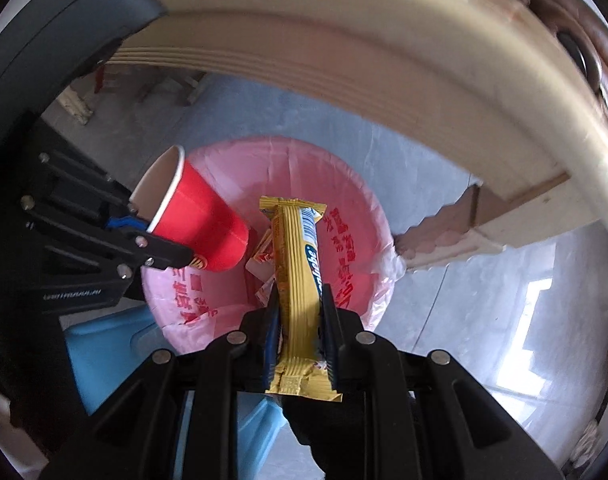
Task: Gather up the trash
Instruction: 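Lift the held cup and candy bar and carry both down over the pink bin, then open the left tool over the bin while the right tool opens, dropping cup and bar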
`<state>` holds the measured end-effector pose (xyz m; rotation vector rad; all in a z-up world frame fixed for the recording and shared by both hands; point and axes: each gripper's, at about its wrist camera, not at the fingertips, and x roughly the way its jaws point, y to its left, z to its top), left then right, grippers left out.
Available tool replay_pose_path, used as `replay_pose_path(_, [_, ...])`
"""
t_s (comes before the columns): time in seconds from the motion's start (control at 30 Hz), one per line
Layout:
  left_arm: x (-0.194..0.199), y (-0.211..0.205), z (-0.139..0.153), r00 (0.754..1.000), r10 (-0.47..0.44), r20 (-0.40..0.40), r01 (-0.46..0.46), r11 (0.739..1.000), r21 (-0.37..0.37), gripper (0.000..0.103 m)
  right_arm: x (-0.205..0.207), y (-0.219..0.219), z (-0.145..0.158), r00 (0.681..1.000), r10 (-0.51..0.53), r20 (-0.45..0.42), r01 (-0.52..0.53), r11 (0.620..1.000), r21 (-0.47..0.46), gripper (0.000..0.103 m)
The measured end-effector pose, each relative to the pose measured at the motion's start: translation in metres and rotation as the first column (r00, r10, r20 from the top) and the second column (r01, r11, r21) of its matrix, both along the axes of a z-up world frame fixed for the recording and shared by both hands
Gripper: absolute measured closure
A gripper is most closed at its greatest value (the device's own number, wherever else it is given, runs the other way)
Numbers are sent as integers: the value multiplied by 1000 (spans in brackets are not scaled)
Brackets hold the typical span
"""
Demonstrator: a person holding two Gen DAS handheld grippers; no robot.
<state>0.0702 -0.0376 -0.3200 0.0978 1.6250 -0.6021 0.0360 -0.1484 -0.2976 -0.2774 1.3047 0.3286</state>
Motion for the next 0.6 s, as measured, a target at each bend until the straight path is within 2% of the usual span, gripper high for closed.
replay_pose_path(0.17, [6,-2,-28,998,16,-67,-15,1000,6,99,7,-7,-28,997,-49,-67,51,998,34,84])
replay_pose_path(0.4, [15,-5,-57,989,30,-144,-29,1000,5,99,11,-2,-49,993,-29,-115,31,999,15,84])
replay_pose_path(0.6, [18,-3,-78,980,51,-192,-44,998,38,99,15,-1,-63,989,-33,-146,36,999,16,84])
